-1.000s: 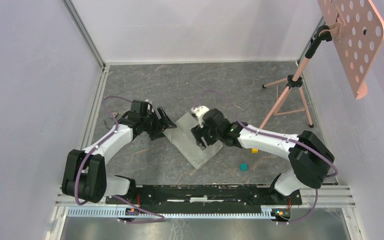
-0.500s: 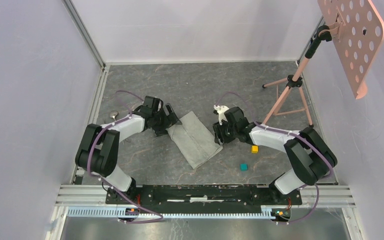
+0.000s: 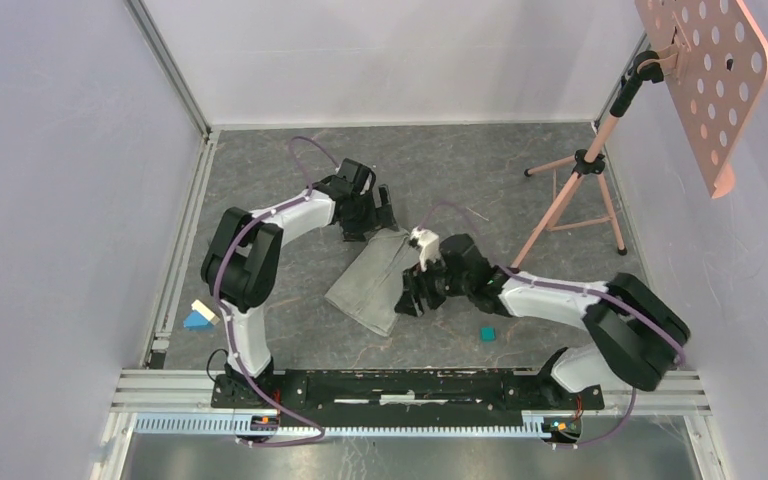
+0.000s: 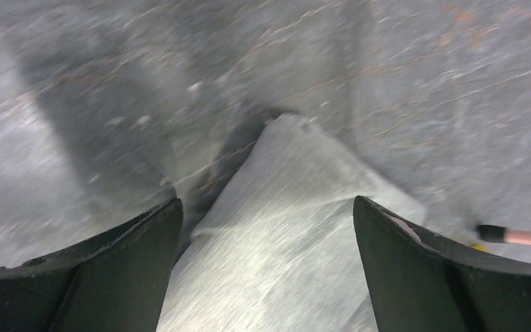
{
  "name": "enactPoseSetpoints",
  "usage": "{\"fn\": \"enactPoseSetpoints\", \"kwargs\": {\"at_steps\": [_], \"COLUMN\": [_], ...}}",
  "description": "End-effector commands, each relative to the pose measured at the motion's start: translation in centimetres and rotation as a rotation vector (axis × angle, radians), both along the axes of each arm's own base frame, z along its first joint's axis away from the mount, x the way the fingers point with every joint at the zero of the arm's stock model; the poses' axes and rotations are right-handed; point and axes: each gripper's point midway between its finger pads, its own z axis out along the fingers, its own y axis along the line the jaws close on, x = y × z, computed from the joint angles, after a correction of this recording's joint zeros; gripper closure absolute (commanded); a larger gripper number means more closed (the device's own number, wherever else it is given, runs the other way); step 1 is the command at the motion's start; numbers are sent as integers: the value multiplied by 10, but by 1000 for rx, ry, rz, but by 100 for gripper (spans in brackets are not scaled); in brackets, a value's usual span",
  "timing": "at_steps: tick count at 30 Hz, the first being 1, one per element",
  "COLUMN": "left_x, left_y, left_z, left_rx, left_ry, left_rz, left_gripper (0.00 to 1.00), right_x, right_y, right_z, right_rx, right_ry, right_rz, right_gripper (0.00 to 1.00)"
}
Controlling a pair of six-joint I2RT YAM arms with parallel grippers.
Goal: Fold the napkin into a case and place the utensils inside
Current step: Rotate the 2/3-rectangle-folded napkin at the center of the board, then fold the 2/3-rectangle-folded napkin at the center of the board.
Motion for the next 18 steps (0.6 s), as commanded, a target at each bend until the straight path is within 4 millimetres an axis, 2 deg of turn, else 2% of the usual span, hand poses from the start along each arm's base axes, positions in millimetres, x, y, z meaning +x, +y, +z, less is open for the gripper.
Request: {"fn": "enactPoseSetpoints", "kwargs": {"at_steps": [1,4,7,13,16,18], "left_x": [-14,-37,-72,-159,-195,-208], "left_y": [66,85,83,29,10,3], "left_z": [23,45,54,75,68,57], "left_rx": [301,331,297,223,269,323], "left_ry": [-61,-100,-114,-194,-160,-120], "left_rz": [14,33,-7,-295,-407,-444], "left_gripper": [0,0,0,4,11,16], "right_x": [41,54,64,73,74,74], "right_y": [-35,-68,-90,-122,-127,-131], "right_z": [38,34,38,34,32,30], "right_rx": [20,-78,-87,-37,4,7], "right_ry": [-118,-144,-170,-143,-125,-113], "right_rz": [-106,-155,-226,-365,-378,-386], "right_gripper": [25,22,17,12,12,12]}}
